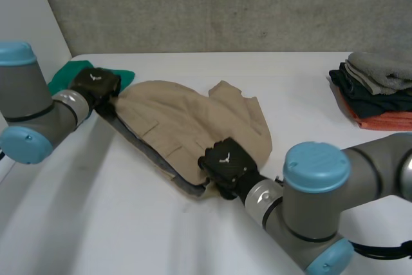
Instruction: Fold the laundry.
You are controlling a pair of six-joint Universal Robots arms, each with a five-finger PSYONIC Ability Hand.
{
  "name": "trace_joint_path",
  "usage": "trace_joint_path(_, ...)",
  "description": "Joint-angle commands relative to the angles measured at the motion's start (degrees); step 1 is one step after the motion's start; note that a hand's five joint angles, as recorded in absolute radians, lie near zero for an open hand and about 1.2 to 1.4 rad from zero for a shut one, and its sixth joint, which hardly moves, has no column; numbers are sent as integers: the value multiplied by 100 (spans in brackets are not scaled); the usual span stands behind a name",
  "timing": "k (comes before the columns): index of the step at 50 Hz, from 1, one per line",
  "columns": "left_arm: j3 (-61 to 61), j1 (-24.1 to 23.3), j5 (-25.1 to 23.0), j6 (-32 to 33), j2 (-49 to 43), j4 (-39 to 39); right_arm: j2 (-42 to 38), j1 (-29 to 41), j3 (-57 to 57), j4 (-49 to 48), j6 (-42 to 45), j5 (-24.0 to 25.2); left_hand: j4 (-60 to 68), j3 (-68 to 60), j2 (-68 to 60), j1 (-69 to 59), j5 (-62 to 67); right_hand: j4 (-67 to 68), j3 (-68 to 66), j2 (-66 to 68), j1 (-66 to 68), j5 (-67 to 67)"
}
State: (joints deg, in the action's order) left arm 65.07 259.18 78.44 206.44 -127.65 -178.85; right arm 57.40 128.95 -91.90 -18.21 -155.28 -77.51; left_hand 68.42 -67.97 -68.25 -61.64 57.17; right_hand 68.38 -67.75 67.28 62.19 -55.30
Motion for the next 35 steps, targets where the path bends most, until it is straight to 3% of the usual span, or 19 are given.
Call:
trace_joint_path(1, 374, -218, 4, -165, 792, 17, 1263, -421, -355, 90, 42, -19, 1158, -1203, -1175, -1836, 1283, 1162, -1225, 1273, 1781, -1470)
trace_joint_path(7, 1138, -543, -40, -595, 1654, 175, 2117, -1713, -285, 687, 393, 95, 1158, -1203, -1175, -1836, 1283, 1162, -1225, 1273, 1781, -1470)
trace_joint_path(10, 1744, -1174, -49, -1104, 2181, 210, 2188, -2389, 13, 775, 647, 218, 1158, -1203, -1175, -1836, 1283, 1162, -1225, 1273, 1781, -1470)
trace_joint_path(19, 1913, -2828, 197, -2353, 2499, -62, 1336, -2761, 1340, 530, 771, 289, 1158, -1203, -1175, -1836, 1283, 1162, -1225, 1273, 1781, -1470)
trace_joint_path(25, 1414, -3995, 1109, -2548, 1421, -992, 494, -2805, 1772, -356, 807, 297, 1158, -1203, -1175, -1836, 1283, 1162, -1225, 1273, 1781, -1470)
trace_joint_path(30, 693, -4507, 1682, -2530, 417, -1179, -228, -2805, 1798, -1201, 833, 253, 1158, -1203, -1175, -1836, 1283, 1162, -1225, 1273, 1781, -1470)
trace_joint_path(35, 235, -4780, 1709, -2539, -67, -1126, -677, -2814, 1868, -1475, 859, 96, -3341, 3296, 3324, 2663, -3216, 1162, -1225, 1273, 1781, -1470)
